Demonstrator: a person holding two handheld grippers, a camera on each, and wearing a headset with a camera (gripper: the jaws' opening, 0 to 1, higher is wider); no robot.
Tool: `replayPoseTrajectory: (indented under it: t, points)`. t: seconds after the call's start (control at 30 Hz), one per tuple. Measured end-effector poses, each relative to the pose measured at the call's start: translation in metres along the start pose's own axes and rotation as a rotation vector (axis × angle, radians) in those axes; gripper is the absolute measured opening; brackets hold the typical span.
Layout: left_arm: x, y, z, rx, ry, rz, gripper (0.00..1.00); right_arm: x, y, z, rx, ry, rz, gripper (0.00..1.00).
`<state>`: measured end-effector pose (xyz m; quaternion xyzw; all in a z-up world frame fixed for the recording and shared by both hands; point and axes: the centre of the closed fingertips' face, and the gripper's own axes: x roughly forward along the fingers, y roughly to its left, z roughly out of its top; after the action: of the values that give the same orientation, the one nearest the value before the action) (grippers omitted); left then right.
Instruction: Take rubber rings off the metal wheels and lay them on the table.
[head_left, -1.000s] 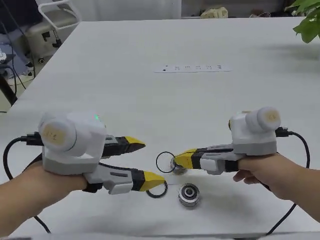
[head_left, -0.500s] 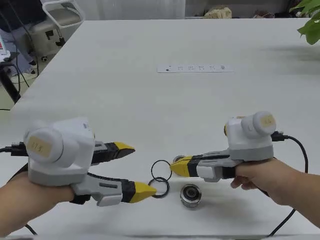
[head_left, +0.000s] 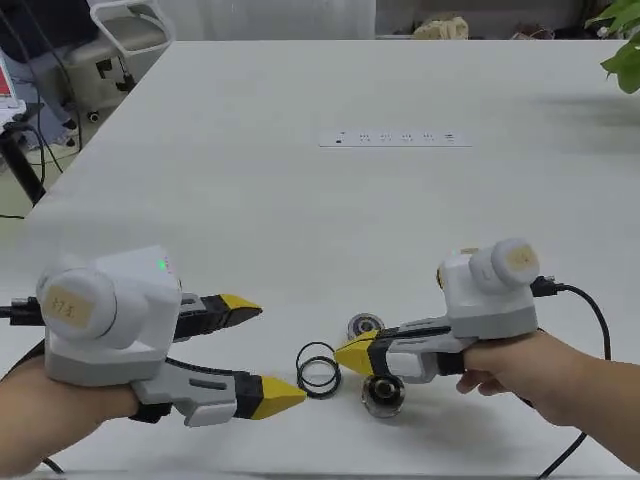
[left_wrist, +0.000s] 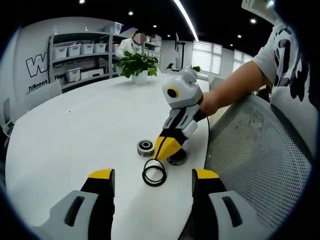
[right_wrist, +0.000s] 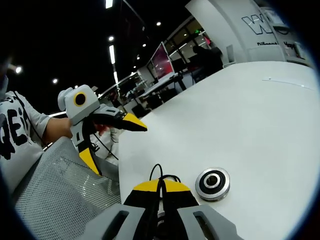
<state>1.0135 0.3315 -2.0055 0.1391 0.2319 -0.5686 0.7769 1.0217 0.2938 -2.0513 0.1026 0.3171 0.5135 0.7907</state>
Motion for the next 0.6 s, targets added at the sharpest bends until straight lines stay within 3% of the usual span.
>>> replayPoseTrajectory:
  t: [0.6]
  points:
    - [-0.0023, 0.0, -0.0041, -0.025, 0.003, 0.004, 0.6, 0.0045, -0.0065, -0.0086, -0.037, 0.036, -0.039, 0.0]
